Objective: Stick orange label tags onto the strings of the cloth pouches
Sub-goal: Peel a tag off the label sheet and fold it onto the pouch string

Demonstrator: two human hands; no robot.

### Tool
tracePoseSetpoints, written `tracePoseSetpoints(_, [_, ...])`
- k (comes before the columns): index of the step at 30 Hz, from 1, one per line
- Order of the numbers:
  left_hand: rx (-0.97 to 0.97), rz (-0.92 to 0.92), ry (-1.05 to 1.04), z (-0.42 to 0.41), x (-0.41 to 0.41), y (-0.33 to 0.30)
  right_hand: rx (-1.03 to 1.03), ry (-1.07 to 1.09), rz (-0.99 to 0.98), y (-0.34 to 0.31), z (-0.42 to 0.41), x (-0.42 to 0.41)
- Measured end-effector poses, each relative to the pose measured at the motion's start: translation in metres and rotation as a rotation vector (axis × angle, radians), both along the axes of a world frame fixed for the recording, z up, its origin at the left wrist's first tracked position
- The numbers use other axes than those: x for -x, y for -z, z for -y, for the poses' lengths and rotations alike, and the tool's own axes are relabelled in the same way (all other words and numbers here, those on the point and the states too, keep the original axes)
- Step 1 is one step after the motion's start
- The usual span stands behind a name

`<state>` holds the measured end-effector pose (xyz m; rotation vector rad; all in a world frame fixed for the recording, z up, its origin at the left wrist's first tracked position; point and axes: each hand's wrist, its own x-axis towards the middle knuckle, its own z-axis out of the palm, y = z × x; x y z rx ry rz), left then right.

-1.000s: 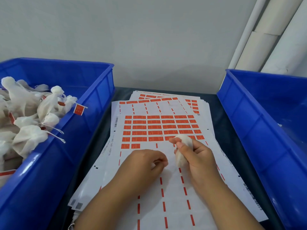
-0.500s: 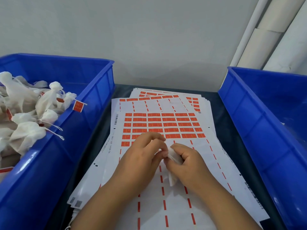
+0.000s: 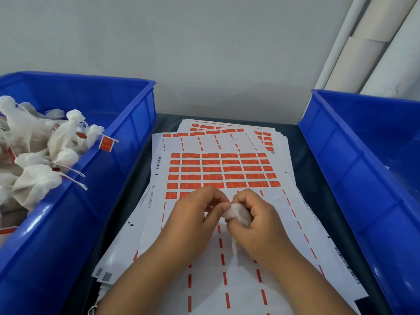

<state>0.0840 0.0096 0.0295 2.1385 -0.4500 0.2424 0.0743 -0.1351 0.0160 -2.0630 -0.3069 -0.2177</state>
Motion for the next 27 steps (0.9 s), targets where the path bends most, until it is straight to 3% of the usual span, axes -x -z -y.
tracePoseSetpoints(17, [0.325, -0.236, -0.064, -0.0034, -0.0034, -0.0029, -0.087, -0.037, -0.015, -0.0017, 0.0001, -0.0003])
tracePoseSetpoints(23, [0.363, -0.386, -0.020, -0.0044, -0.0069, -0.0002, -0.184, -0.040, -0.032, -0.0049, -0.0002, 0.0011])
tracePoseSetpoints(27, [0.268, -0.461, -0.029, -0.0032, -0.0082, 0.0010, -0.215, -0.016, -0.028, -0.0036, 0.0017, -0.0014])
